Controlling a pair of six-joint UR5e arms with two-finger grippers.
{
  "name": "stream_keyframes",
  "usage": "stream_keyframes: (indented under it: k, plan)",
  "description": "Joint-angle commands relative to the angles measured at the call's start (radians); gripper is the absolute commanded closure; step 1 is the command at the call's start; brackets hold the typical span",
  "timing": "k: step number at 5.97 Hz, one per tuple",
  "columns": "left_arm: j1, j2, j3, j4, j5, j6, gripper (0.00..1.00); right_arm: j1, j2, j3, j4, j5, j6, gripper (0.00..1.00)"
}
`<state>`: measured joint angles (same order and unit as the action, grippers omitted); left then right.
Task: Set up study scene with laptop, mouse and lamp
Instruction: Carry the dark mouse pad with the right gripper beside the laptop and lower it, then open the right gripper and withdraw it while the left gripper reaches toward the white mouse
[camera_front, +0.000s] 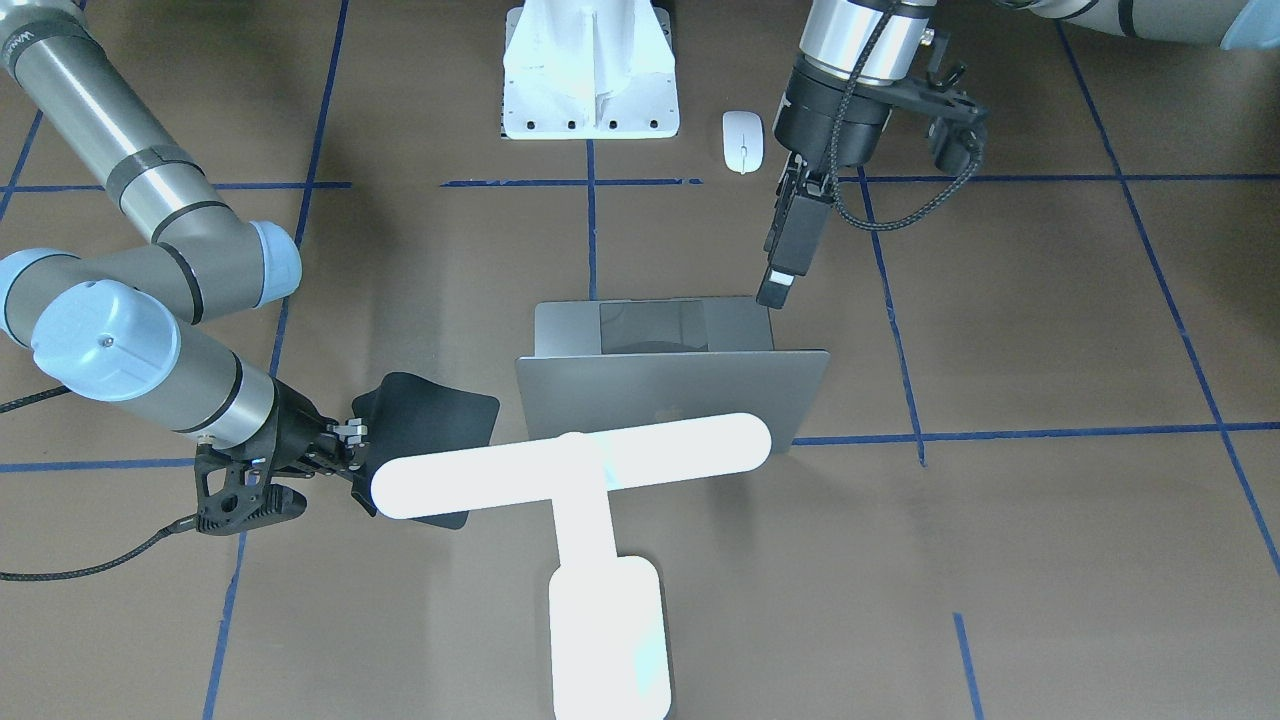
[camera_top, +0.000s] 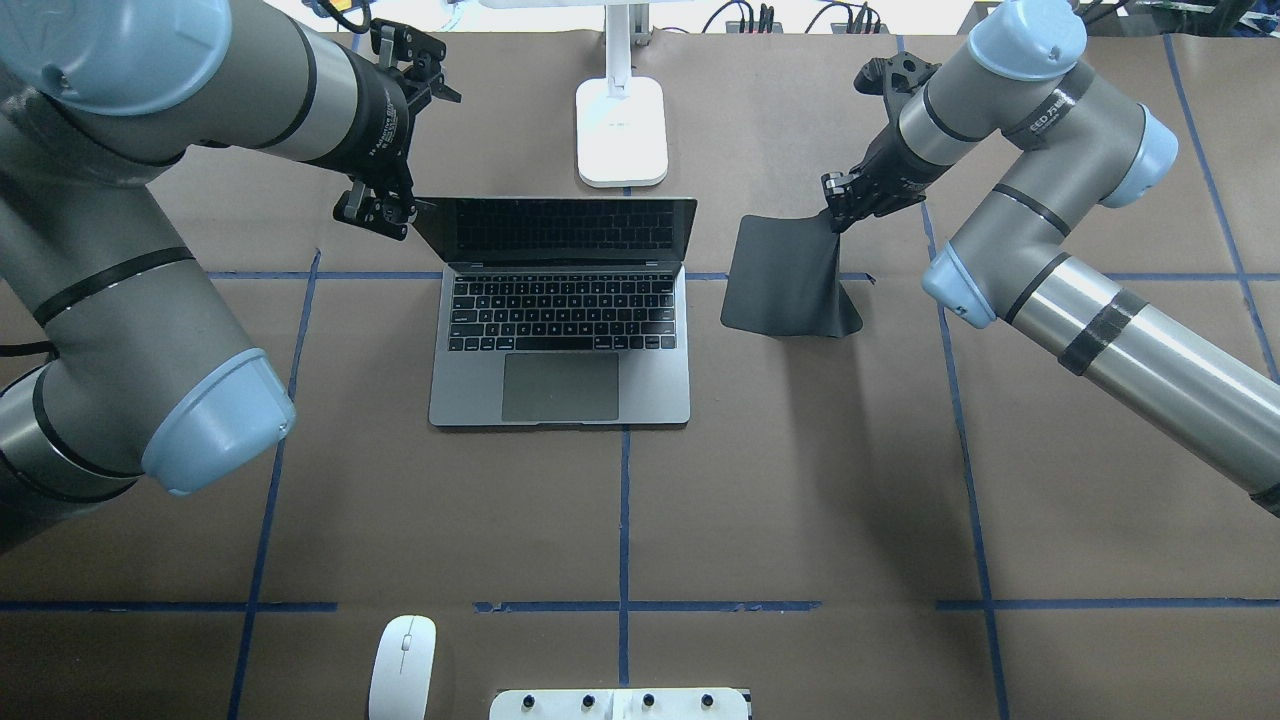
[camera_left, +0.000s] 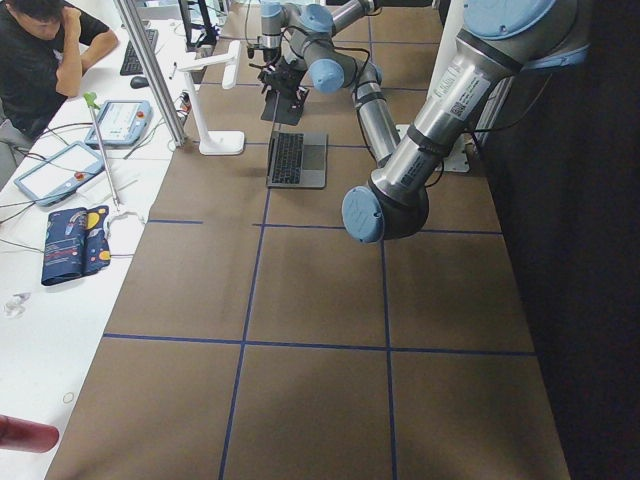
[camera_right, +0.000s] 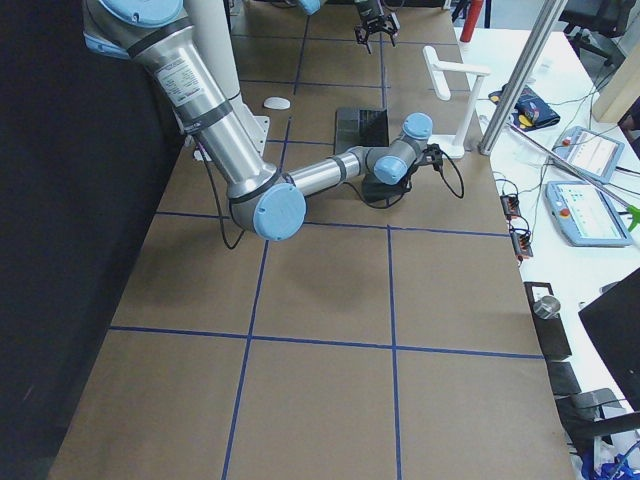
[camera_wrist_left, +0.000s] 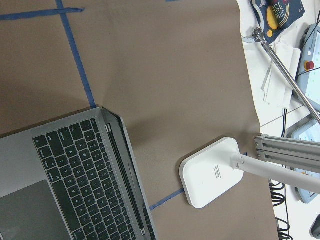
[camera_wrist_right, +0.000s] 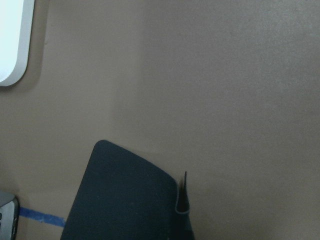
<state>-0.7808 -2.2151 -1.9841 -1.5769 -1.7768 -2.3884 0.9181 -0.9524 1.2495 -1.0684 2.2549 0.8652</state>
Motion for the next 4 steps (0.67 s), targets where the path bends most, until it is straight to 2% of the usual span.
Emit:
stream_keyframes:
  k: [1,4]
  plan:
    - [0.0,0.002,-0.001,0.0,-0.001,0.003,0.0,0.019,0.012,-0.001,-0.031,-0.021,0.015,0.01]
    - [0.005,0.029,-0.021,0.002,-0.001,0.009,0.0,0.03,0.05,-0.016,-0.027,-0.051,0.092,0.0]
